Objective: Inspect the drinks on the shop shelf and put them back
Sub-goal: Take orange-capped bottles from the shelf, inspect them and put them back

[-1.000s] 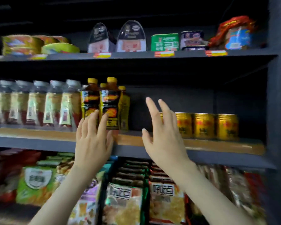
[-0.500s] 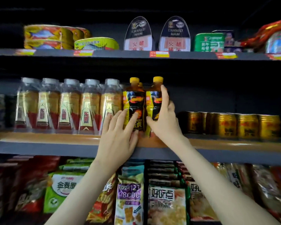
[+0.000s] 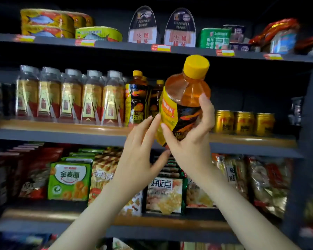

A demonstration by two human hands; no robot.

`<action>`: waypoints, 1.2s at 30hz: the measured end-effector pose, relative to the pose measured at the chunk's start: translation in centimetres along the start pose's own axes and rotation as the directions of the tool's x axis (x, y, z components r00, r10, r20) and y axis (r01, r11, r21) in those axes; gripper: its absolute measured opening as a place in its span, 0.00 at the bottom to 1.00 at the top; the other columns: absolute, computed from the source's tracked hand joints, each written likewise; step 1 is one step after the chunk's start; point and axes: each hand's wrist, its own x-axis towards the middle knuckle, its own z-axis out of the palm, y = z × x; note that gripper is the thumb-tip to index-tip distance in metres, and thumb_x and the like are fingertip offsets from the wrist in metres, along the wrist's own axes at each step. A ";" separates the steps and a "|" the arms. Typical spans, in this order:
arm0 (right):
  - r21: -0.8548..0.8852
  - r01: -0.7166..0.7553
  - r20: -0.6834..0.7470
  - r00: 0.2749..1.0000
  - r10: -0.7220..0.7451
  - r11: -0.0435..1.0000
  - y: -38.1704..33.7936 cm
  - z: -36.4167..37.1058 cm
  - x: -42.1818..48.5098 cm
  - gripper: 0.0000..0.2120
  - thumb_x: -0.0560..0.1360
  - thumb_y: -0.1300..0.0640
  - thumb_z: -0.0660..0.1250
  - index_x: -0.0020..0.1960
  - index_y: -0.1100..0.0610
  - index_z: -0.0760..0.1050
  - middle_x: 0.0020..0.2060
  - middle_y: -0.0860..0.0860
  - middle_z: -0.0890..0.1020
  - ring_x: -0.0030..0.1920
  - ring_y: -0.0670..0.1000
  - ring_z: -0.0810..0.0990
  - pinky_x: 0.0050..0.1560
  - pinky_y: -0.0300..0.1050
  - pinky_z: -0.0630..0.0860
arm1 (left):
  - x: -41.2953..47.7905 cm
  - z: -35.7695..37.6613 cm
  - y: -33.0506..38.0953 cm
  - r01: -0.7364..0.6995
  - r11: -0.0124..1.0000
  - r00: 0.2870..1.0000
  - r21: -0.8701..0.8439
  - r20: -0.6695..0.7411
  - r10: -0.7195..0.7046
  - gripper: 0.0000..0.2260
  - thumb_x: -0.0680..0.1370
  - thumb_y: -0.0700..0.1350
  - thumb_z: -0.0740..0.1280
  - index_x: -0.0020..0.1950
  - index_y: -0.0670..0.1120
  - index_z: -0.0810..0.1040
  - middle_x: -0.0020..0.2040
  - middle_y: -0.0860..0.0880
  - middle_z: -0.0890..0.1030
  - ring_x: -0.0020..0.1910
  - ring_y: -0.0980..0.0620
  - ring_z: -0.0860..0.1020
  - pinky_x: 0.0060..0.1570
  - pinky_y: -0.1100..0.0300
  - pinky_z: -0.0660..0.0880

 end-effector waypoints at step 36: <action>-0.179 -0.627 0.627 -0.667 0.403 -0.758 -16.0 -8.0 -30.8 0.19 0.75 0.48 0.68 0.62 0.55 0.76 0.44 0.56 0.83 0.43 0.53 0.83 0.40 0.46 0.80 | -33.9 -4.6 8.2 0.620 0.766 0.482 -0.170 0.853 -0.201 0.33 0.72 0.49 0.67 0.76 0.57 0.60 0.64 0.50 0.65 0.67 0.59 0.65 0.64 0.69 0.64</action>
